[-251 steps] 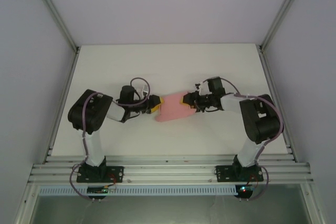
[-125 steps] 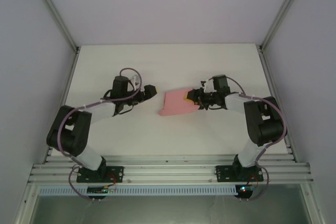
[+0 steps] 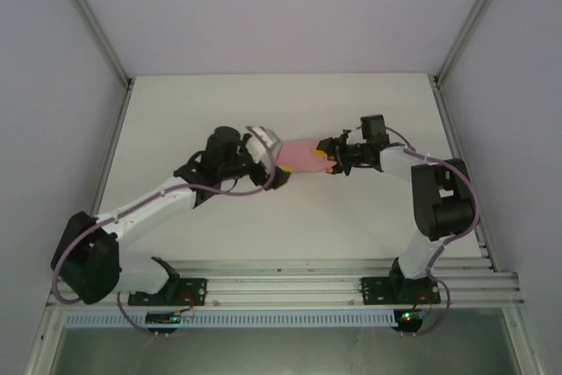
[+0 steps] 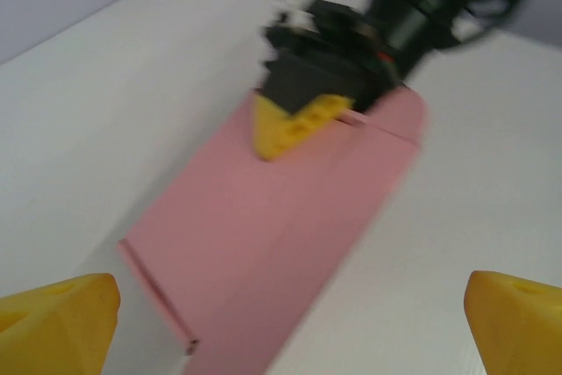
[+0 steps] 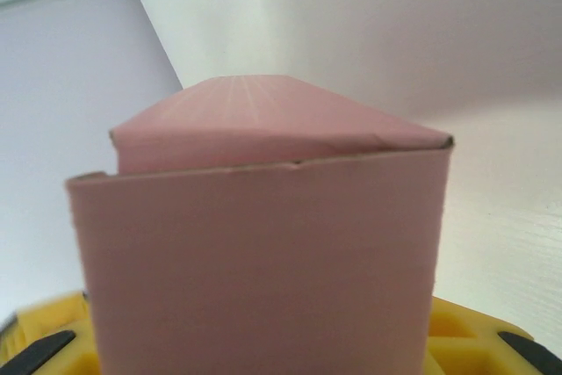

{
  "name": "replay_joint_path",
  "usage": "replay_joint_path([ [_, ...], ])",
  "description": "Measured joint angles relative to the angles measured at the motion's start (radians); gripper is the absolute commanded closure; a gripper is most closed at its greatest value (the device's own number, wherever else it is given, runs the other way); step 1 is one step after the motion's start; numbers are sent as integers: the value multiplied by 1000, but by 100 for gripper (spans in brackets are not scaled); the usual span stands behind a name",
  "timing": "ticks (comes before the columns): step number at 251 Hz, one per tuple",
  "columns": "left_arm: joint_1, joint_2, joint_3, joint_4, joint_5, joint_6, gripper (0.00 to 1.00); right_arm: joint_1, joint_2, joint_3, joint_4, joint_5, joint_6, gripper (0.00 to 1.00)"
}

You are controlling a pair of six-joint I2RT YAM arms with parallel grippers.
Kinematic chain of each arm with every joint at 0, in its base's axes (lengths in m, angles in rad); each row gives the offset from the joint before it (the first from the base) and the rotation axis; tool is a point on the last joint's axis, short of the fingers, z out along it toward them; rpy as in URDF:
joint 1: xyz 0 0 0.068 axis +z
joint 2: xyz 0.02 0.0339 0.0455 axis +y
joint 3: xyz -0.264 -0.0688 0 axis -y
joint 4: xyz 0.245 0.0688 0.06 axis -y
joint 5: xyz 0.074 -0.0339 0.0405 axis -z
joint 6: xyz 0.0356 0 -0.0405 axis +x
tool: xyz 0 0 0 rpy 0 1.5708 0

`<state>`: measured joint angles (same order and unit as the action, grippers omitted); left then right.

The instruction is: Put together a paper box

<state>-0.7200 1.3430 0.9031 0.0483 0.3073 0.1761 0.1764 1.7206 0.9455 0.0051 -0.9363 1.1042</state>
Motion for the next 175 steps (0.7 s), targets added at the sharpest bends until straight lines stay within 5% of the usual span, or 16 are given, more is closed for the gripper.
replay_joint_path([
  [94, -124, 190, 157, -117, -157, 402, 0, -34, 37, 106, -239, -32, 50, 84],
  [175, -150, 294, 205, -97, -291, 579, 0, -35, 56, 114, -264, -73, 105, 81],
])
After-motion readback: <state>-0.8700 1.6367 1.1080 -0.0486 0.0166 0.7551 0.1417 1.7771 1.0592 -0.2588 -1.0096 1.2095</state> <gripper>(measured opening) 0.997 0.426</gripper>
